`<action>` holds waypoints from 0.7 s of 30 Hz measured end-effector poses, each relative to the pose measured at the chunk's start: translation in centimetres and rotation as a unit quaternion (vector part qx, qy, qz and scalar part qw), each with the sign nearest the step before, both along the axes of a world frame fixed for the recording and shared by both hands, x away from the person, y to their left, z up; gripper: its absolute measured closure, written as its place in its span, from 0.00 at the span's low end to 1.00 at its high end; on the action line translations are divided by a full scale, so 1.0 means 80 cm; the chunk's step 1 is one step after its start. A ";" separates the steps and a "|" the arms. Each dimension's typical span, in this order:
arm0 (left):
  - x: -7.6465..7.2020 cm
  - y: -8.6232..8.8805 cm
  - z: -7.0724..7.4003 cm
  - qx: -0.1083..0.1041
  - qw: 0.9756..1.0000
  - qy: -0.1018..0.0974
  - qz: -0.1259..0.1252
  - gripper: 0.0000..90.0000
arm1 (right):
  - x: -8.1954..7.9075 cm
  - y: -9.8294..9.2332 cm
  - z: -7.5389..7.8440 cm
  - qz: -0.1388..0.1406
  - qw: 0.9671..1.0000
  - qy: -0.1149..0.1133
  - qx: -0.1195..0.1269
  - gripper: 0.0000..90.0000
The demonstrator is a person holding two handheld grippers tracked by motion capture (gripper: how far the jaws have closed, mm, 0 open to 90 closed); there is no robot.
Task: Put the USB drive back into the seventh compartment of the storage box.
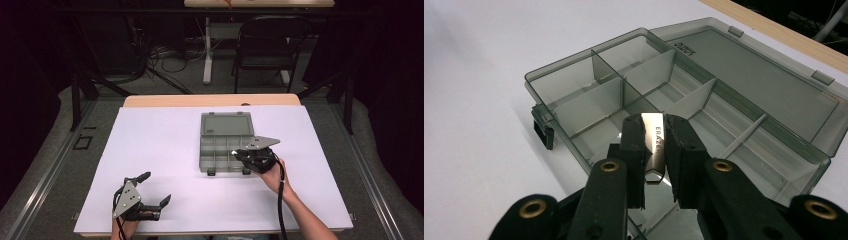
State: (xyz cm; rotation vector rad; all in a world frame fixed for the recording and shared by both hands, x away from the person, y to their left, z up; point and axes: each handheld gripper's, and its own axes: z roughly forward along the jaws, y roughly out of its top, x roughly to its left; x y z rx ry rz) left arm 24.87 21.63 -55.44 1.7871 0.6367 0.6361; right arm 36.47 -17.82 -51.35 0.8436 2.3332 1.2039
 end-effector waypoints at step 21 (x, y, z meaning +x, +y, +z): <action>0.000 0.000 0.000 -0.001 1.000 0.000 -0.001 0.03 | 0.006 0.004 -0.007 -0.018 1.000 0.017 -0.004 0.88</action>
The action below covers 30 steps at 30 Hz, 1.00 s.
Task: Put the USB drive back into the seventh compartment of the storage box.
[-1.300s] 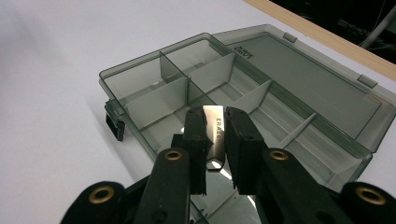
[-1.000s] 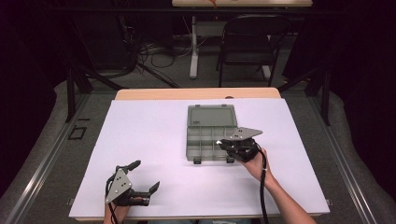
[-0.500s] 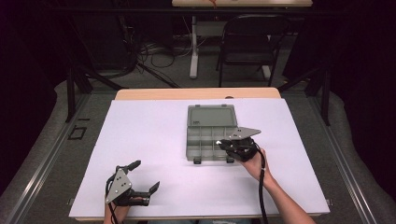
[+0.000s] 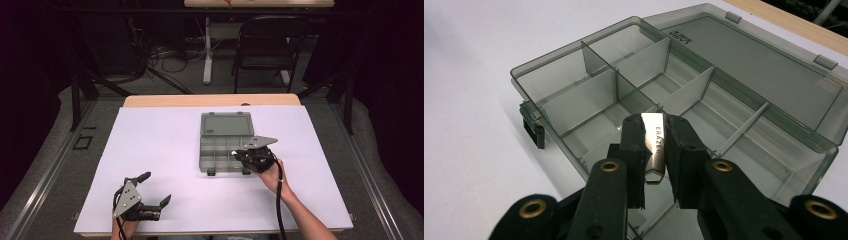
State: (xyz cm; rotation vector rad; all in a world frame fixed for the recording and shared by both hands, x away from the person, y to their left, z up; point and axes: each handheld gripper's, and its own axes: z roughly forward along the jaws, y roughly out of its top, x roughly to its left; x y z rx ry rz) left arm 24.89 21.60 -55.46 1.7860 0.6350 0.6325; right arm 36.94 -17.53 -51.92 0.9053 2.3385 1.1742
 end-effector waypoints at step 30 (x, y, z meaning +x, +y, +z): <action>0.001 -0.001 0.000 0.001 1.000 0.000 -0.001 0.03 | 0.007 0.007 -0.009 -0.018 1.000 0.013 -0.009 0.88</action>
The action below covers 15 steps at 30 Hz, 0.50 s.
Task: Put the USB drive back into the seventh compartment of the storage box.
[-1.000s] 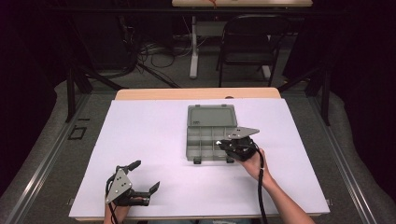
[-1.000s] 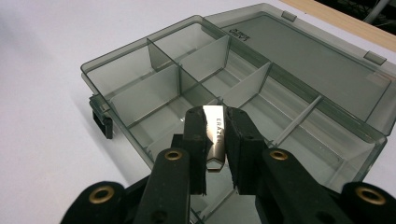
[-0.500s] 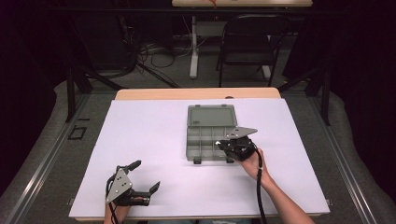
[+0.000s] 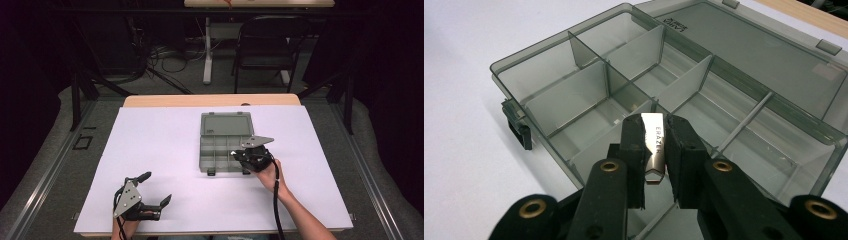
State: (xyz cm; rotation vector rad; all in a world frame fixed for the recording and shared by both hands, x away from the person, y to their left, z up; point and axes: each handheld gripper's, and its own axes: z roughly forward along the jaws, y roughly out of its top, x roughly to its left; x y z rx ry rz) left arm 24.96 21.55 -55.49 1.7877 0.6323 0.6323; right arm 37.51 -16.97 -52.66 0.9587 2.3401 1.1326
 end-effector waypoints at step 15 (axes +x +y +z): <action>0.000 0.000 0.000 0.000 1.000 0.000 -0.001 0.03 | 0.002 0.004 -0.005 -0.001 1.000 0.009 -0.009 0.88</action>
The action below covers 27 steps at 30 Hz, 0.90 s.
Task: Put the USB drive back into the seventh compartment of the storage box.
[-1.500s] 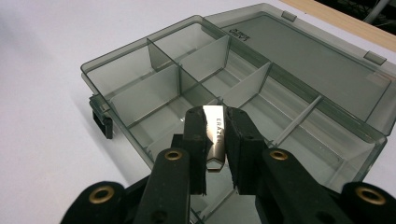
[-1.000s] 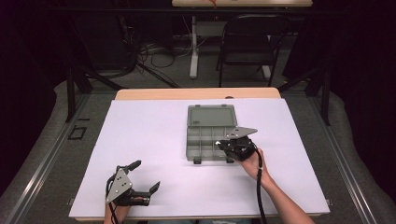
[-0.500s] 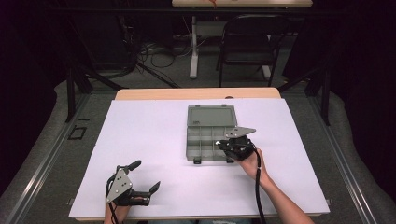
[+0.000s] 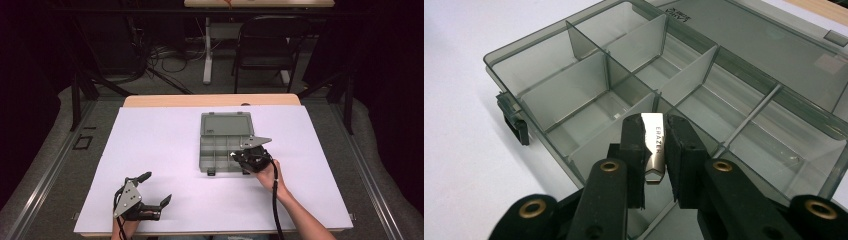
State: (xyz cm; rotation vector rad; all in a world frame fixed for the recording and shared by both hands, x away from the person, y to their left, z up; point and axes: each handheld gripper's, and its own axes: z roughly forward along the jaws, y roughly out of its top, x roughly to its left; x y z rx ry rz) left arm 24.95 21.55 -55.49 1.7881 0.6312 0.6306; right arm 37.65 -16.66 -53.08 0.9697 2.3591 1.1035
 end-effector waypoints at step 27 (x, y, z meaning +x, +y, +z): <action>-0.001 0.001 0.001 -0.002 1.000 0.000 -0.002 0.04 | -0.010 -0.012 0.018 -0.002 1.000 -0.003 0.025 0.30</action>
